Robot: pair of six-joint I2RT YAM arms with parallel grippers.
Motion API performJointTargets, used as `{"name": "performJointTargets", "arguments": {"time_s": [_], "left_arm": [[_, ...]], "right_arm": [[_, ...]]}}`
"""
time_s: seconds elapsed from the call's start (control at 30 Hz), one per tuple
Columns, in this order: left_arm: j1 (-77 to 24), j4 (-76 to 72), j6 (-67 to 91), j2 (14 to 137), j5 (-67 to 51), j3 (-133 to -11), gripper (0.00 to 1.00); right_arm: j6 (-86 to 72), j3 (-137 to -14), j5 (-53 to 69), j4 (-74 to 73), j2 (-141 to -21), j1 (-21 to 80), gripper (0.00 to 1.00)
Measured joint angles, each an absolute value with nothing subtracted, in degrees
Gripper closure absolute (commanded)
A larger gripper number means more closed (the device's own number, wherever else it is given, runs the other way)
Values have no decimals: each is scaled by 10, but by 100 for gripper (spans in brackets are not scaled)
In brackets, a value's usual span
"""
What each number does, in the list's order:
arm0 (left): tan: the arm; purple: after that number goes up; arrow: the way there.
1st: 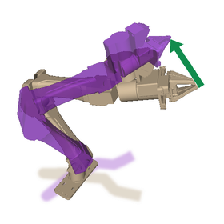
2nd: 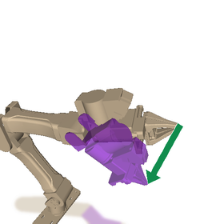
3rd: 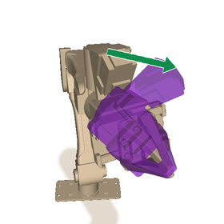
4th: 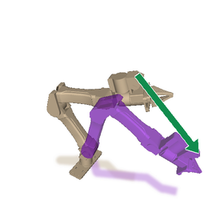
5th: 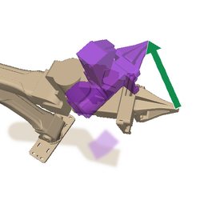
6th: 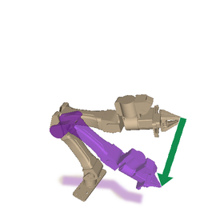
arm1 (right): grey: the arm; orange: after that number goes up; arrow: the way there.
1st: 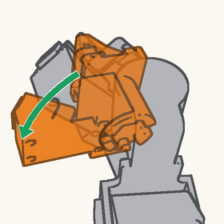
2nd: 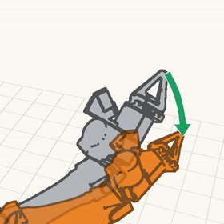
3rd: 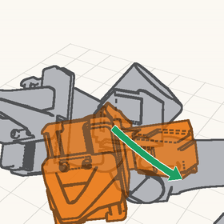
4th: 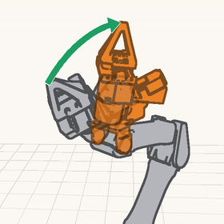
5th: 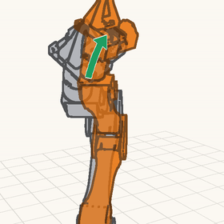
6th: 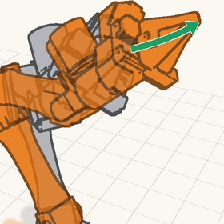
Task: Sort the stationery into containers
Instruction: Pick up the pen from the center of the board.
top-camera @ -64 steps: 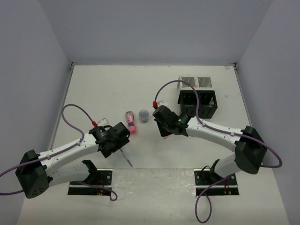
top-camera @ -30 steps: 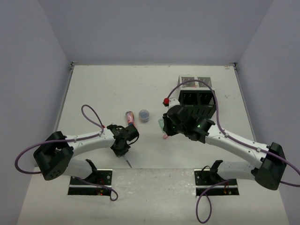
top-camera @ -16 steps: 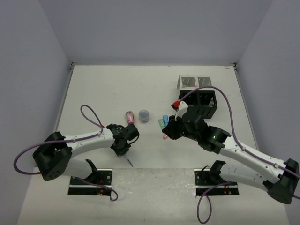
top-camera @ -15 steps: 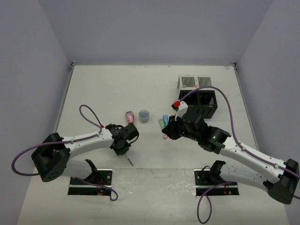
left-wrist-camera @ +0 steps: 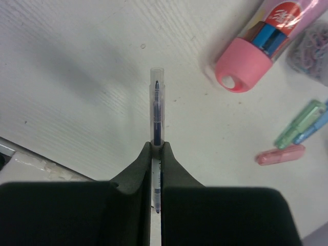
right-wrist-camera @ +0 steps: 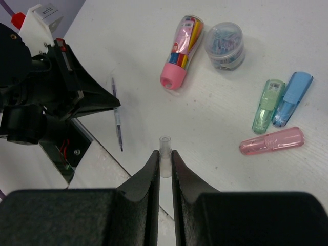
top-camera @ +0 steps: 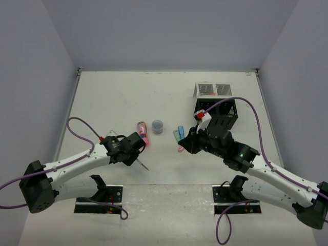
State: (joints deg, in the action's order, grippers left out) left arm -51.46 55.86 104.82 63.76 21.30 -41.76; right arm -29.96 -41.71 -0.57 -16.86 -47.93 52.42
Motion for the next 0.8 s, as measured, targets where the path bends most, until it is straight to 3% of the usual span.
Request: {"name": "performJointTargets", "arguments": {"time_s": [0.2, 0.5, 0.8], "left_arm": [[-515, 547, 1074, 576, 237, -407, 100], [-515, 551, 1117, 616, 207, -322, 100], [-515, 545, 1120, 659, 215, -350, 100]], "right_arm": [[-310, -407, -6, -154, -467, 524, 100], [-317, -407, -18, -153, -463, 524, 100], [-320, -405, -28, -151, -466, 524, 100]]}}
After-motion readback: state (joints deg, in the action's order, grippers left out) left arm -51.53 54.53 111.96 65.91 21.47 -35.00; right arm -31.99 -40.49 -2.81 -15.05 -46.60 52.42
